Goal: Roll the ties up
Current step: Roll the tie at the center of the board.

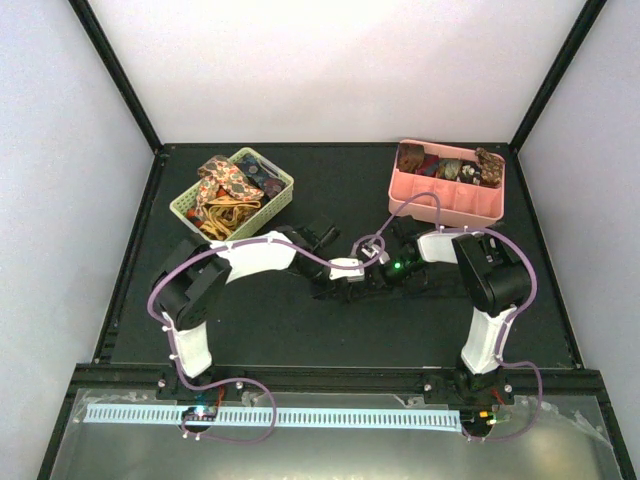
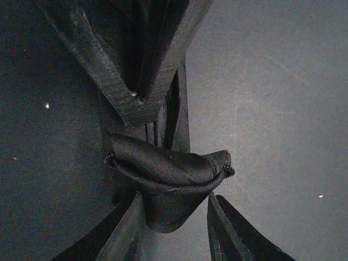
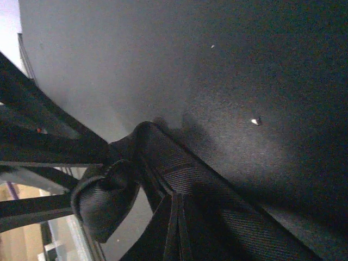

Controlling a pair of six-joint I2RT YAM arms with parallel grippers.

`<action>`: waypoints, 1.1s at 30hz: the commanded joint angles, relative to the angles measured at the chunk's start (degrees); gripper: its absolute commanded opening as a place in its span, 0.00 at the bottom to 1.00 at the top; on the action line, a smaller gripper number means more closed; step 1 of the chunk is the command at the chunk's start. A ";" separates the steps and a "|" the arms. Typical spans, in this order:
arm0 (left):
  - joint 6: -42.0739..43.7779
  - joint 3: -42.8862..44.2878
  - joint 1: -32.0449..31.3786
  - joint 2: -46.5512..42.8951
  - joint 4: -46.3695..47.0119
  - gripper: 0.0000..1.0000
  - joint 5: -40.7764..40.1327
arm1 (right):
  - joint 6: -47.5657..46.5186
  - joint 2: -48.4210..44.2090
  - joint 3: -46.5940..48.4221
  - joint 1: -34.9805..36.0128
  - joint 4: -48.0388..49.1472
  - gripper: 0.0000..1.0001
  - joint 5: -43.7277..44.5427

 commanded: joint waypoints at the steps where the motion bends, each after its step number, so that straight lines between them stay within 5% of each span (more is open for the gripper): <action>1: -0.48 2.26 -0.38 1.63 -0.47 0.35 -1.69 | 0.51 -1.84 0.92 -1.11 0.48 0.05 -4.20; 21: -2.08 4.58 -0.38 4.43 -1.30 0.35 -1.28 | 4.94 -1.15 1.56 -0.38 2.74 0.32 -7.57; 26: -2.60 4.92 -0.38 4.70 -1.35 0.35 -1.02 | 5.31 0.61 2.19 0.36 3.15 0.30 -7.91; 33: -5.13 3.89 0.15 4.52 0.57 0.41 1.06 | 2.38 2.82 3.04 0.36 0.91 0.11 -4.33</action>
